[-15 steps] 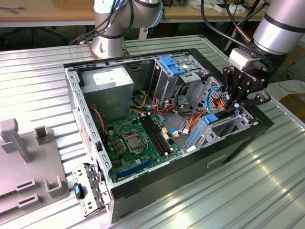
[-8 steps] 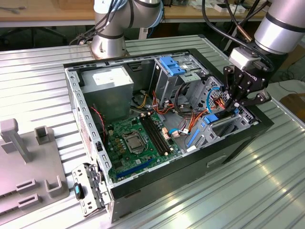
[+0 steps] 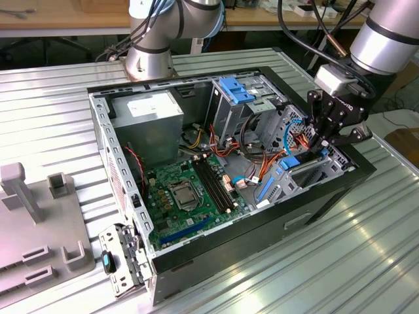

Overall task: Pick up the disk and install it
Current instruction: 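Insert the first disk wire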

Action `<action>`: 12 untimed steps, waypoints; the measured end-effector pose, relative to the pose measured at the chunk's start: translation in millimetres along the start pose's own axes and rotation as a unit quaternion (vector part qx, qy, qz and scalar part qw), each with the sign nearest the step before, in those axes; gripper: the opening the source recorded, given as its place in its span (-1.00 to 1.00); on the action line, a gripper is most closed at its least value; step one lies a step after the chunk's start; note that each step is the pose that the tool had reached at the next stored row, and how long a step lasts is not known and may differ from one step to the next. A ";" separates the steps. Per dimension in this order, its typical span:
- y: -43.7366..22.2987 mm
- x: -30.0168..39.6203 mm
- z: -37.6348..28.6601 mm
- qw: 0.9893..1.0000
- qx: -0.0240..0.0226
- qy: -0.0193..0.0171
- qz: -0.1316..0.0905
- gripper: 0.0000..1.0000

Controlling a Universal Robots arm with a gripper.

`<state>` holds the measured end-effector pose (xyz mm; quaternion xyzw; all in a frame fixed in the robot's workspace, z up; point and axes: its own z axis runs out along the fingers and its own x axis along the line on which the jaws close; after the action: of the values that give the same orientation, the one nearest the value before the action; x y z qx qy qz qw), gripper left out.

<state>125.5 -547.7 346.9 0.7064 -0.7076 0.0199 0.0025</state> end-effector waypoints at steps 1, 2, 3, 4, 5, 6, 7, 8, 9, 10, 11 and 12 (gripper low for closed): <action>0.0 0.0 0.2 1.000 0.000 0.000 0.000 -0.67; 0.0 0.0 0.5 1.000 0.000 0.000 0.000 -0.67; 0.0 0.0 0.7 1.000 0.000 0.000 0.000 -0.67; 0.0 0.0 0.9 1.000 0.000 0.000 0.000 -0.67; 0.0 0.0 1.1 1.000 0.000 0.000 0.000 -0.67; 0.0 0.0 1.3 1.000 0.000 0.000 0.000 -0.67; 0.0 0.0 1.6 1.000 0.000 0.000 0.000 -0.67; 0.1 0.0 1.8 1.000 0.000 0.000 0.000 -0.67; 0.1 0.0 2.0 1.000 0.000 0.000 0.000 -0.67; 0.1 0.0 2.3 1.000 0.000 0.000 0.000 -0.67; 0.1 0.0 2.7 1.000 0.000 0.000 0.000 -0.67; 0.1 0.0 3.0 1.000 0.000 0.000 0.000 -0.67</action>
<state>125.5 -547.7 343.9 0.7063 -0.7076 0.0198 0.0024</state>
